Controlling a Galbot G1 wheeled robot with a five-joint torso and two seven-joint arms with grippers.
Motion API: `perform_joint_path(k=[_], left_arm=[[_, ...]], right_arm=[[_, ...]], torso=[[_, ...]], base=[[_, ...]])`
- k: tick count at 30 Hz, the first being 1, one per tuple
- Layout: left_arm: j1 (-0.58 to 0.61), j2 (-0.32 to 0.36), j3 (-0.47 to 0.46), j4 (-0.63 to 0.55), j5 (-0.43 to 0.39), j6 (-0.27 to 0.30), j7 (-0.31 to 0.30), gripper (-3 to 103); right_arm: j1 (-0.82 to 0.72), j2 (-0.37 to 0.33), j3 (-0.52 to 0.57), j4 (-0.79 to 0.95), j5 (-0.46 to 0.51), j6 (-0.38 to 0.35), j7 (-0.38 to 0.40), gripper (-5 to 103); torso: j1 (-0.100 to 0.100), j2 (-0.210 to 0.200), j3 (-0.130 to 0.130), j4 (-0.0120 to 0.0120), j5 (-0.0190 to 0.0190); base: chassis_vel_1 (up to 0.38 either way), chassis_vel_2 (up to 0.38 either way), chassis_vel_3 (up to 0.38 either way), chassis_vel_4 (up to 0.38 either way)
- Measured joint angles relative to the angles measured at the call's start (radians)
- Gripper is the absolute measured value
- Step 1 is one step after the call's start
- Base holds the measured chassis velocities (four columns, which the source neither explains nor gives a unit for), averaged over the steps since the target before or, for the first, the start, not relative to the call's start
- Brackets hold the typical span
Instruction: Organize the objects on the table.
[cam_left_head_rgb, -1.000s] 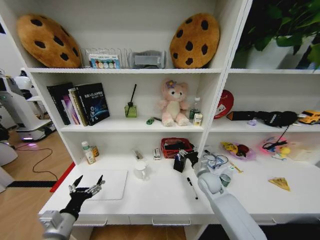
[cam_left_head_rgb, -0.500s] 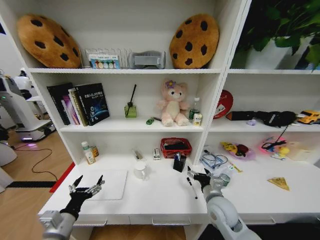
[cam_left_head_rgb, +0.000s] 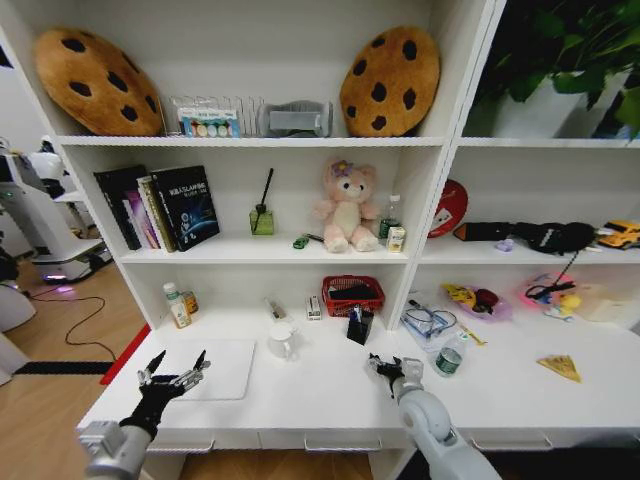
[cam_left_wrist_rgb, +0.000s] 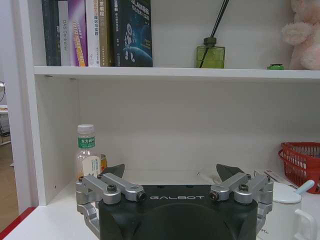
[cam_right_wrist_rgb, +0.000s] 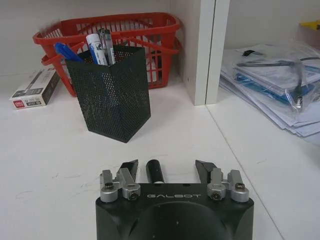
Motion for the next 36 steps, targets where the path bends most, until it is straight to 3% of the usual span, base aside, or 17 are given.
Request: perform_joint_path(k=[2,3,5,6,8,14,17,24,28,29,35,36], left_arm=[[0.000,0.000,0.000,0.000,0.000,0.000,0.000,100],[0.000,0.000,0.000,0.000,0.000,0.000,0.000,100],[0.000,0.000,0.000,0.000,0.000,0.000,0.000,100],[0.000,0.000,0.000,0.000,0.000,0.000,0.000,100],[0.000,0.000,0.000,0.000,0.000,0.000,0.000,100],[0.000,0.000,0.000,0.000,0.000,0.000,0.000,100],[0.000,0.000,0.000,0.000,0.000,0.000,0.000,100],[0.000,0.000,0.000,0.000,0.000,0.000,0.000,100],[0.000,0.000,0.000,0.000,0.000,0.000,0.000,100],[0.000,0.000,0.000,0.000,0.000,0.000,0.000,100],[0.000,0.000,0.000,0.000,0.000,0.000,0.000,100],[0.000,0.000,0.000,0.000,0.000,0.000,0.000,100]], right_arm=[[0.001,-0.002,-0.002,-0.004,0.000,-0.001,-0.004,65],[0.005,-0.003,-0.004,-0.009,0.000,-0.001,-0.012,54],[0.008,-0.004,-0.005,-0.015,-0.001,-0.001,-0.022,54],[0.013,-0.004,-0.005,-0.022,-0.003,-0.002,-0.036,44],[0.017,-0.005,-0.005,-0.025,-0.005,-0.006,-0.046,44],[0.015,-0.012,-0.008,-0.015,-0.003,-0.039,-0.076,16],[0.006,-0.012,-0.010,-0.005,-0.002,-0.045,-0.072,11],[0.008,-0.012,-0.008,-0.003,0.002,-0.026,-0.064,11],[0.034,-0.018,0.017,0.023,-0.058,0.085,-0.114,11],[0.034,-0.018,0.017,0.023,-0.058,0.085,-0.114,11],[0.173,-0.047,0.034,-0.015,-0.204,0.268,-0.248,11],[0.173,-0.047,0.034,-0.015,-0.204,0.268,-0.248,11]], torso=[[0.000,0.000,0.000,-0.0001,0.0000],[0.000,0.000,0.000,0.0000,-0.0001],[0.000,0.000,0.000,-0.0001,-0.0002],[0.000,0.000,0.000,-0.0001,-0.0001],[0.000,0.000,0.000,0.0000,-0.0001],[0.000,0.000,0.000,0.0000,0.0001],[0.000,0.000,0.000,0.0000,0.0000],[0.000,0.000,0.000,-0.0001,0.0001],[0.000,0.000,0.000,0.0000,0.0002],[0.000,0.000,0.000,0.0000,0.0002],[0.000,0.000,0.000,0.0000,0.0000],[0.000,0.000,0.000,0.0000,0.0000]], base=[[0.000,0.000,0.000,0.000],[0.000,0.000,0.000,0.000],[0.000,0.000,0.000,0.000],[0.000,0.000,0.000,0.000],[0.000,0.000,0.000,0.000],[0.000,0.000,0.000,0.000],[0.000,0.000,0.000,0.000],[0.000,0.000,0.000,0.000],[0.000,0.000,0.000,0.000],[0.000,0.000,0.000,0.000],[0.000,0.000,0.000,0.000],[0.000,0.000,0.000,0.000]])
